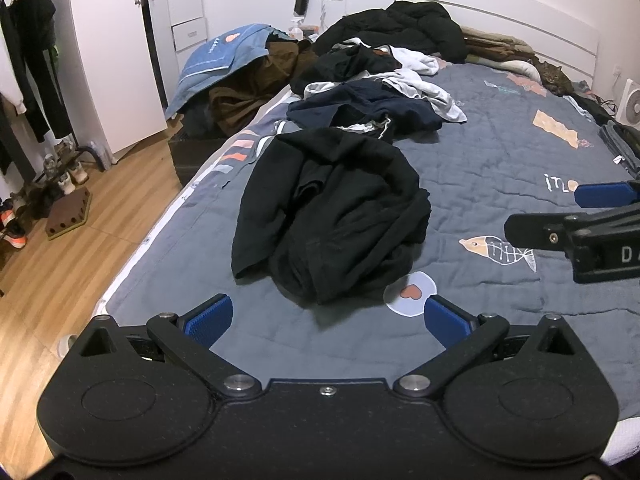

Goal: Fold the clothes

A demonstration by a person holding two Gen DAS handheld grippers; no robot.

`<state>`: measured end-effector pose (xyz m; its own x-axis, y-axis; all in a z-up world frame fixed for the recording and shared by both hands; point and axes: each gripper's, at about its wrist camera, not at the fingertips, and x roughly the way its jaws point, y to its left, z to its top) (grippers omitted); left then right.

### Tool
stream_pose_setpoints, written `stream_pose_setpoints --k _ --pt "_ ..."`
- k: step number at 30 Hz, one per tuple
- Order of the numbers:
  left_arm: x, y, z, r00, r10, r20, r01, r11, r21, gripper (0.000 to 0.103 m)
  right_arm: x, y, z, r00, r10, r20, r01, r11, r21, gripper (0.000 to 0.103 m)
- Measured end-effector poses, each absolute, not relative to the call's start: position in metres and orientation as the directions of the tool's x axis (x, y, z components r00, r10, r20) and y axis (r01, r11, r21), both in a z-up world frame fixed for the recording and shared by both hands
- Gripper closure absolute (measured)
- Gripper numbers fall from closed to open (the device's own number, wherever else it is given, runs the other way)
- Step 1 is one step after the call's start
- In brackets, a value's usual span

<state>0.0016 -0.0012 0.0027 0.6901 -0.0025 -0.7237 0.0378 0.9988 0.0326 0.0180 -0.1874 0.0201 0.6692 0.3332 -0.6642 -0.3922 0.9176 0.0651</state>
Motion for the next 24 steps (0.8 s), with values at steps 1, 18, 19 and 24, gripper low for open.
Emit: stream_pose_setpoints --k 1,18,19,24 --pt "0.002 0.0 0.003 0.69 -0.002 -0.724 0.036 0.999 0.033 0.0 0.02 -0.186 0.019 0.669 0.331 -0.665 -0.394 0.917 0.06 0.0" --pt "0.004 0.044 -0.001 0.694 -0.002 -0.72 -0.038 0.999 -0.039 0.0 0.104 -0.16 -0.041 0.614 0.323 -0.72 -0.366 0.925 0.102 0.0" --pt "0.004 0.045 -0.001 0.693 -0.001 -0.721 -0.042 0.998 -0.041 0.0 0.11 -0.158 -0.045 0.609 0.322 -0.725 -0.362 0.926 0.108 0.0" --pt "0.004 0.055 -0.005 0.688 -0.03 -0.726 -0.061 0.993 -0.099 0.0 0.142 -0.161 -0.067 0.556 0.363 -0.748 -0.275 0.929 0.247 0.0"
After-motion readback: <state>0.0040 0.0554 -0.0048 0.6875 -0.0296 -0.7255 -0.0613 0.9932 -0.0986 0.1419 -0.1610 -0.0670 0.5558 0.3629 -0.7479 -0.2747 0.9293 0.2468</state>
